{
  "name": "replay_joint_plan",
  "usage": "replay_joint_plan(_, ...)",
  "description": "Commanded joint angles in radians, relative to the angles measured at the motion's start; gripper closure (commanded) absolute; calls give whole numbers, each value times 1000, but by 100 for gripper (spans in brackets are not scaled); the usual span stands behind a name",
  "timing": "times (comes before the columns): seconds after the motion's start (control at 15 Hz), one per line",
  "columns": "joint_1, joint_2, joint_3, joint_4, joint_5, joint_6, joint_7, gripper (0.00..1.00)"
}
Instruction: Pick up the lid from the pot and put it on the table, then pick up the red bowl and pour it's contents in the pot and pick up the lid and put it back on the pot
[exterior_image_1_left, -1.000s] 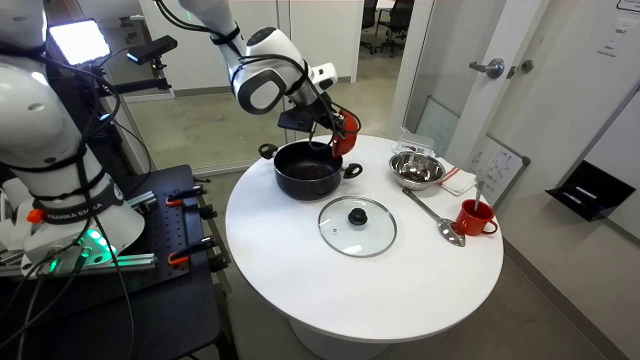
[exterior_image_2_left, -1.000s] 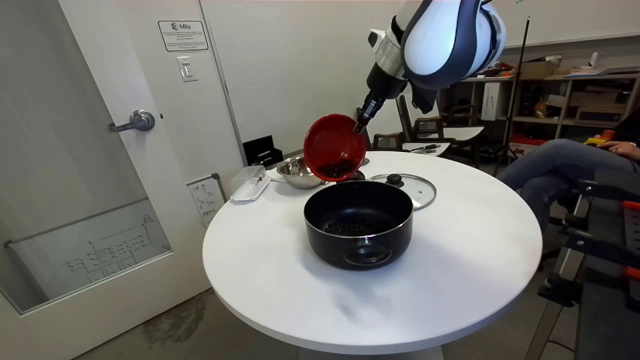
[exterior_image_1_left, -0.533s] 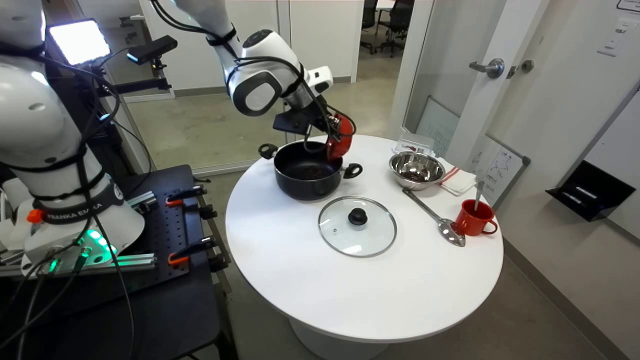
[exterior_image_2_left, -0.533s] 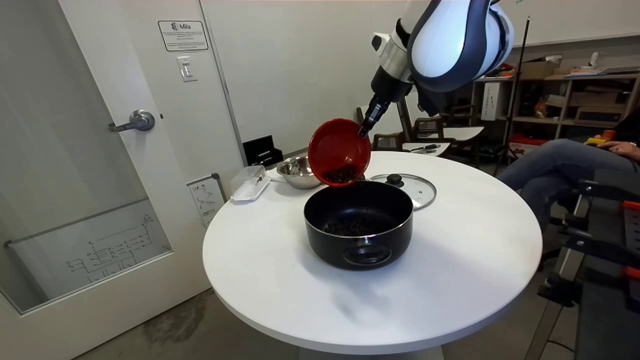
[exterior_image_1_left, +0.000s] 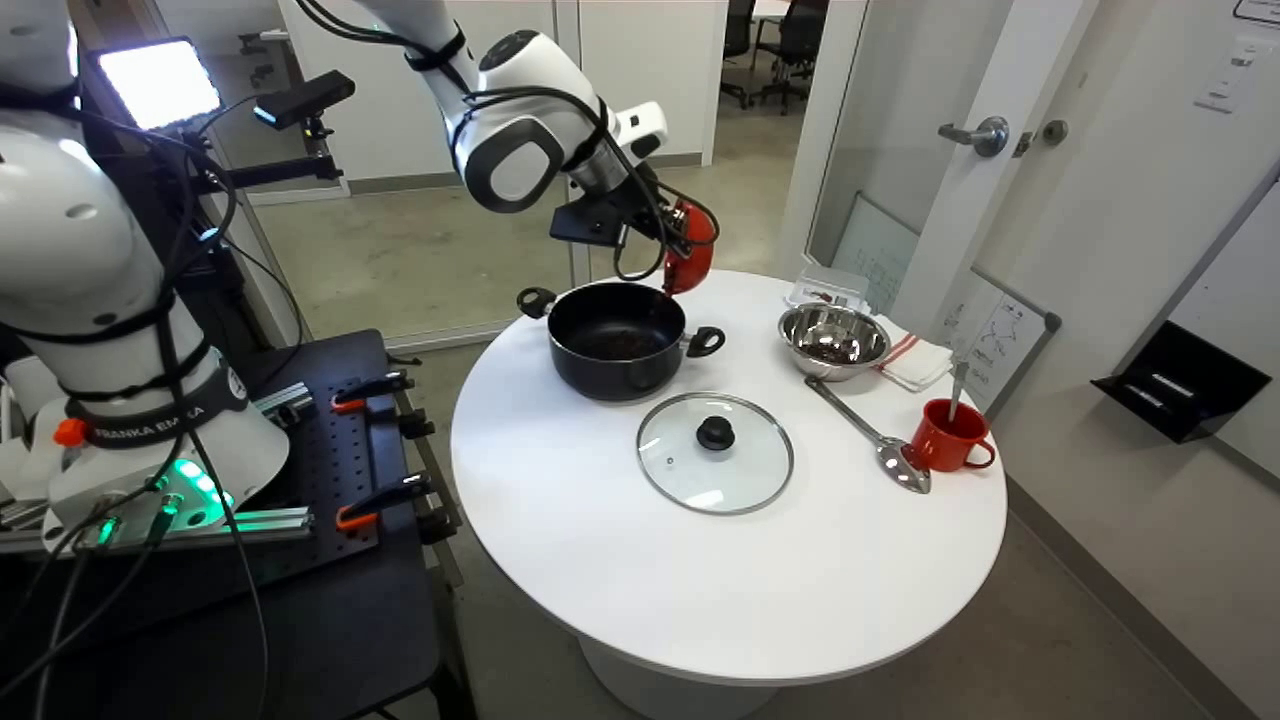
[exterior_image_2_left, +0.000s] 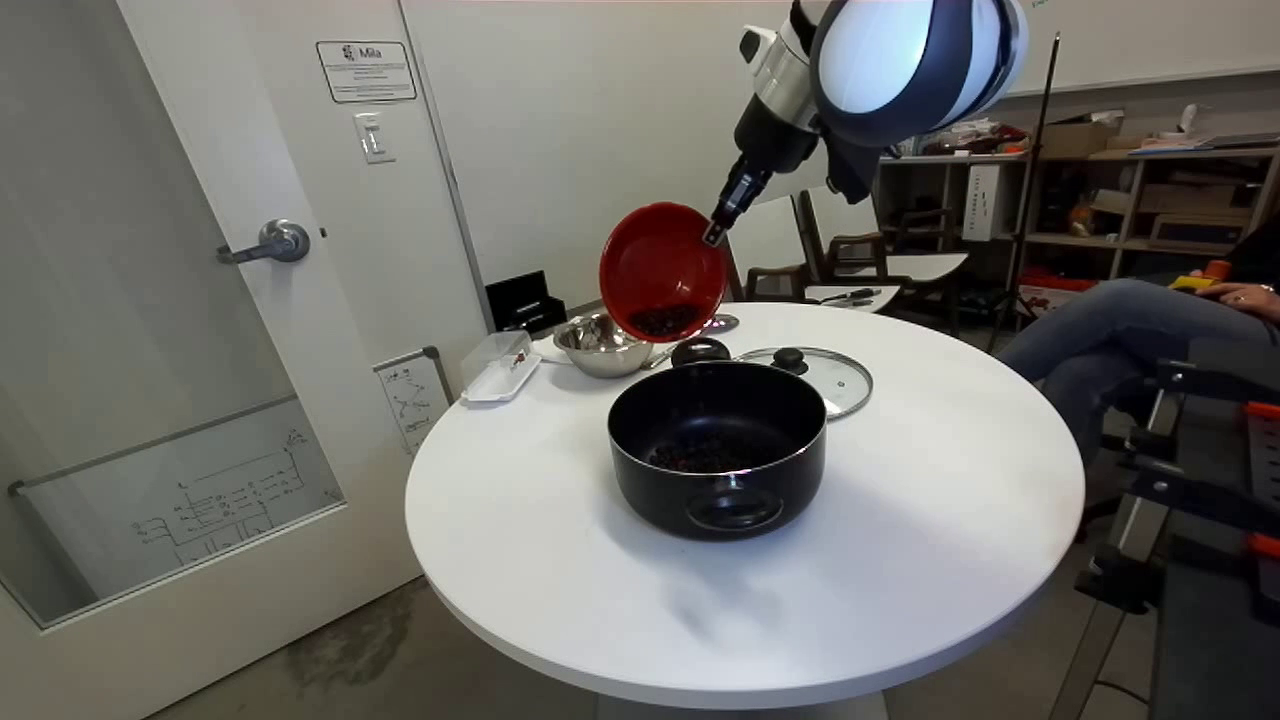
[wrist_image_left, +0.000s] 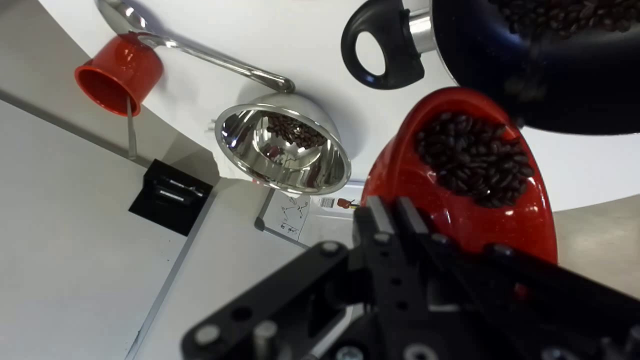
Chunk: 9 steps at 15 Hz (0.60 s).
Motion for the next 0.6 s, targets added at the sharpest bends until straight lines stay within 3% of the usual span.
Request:
replay_joint_plan(0.0, 56, -51, -54, -16, 12, 1, -24, 98)
replay_joint_plan(0.53, 143, -65, -142, -30, 5, 1, -58, 98)
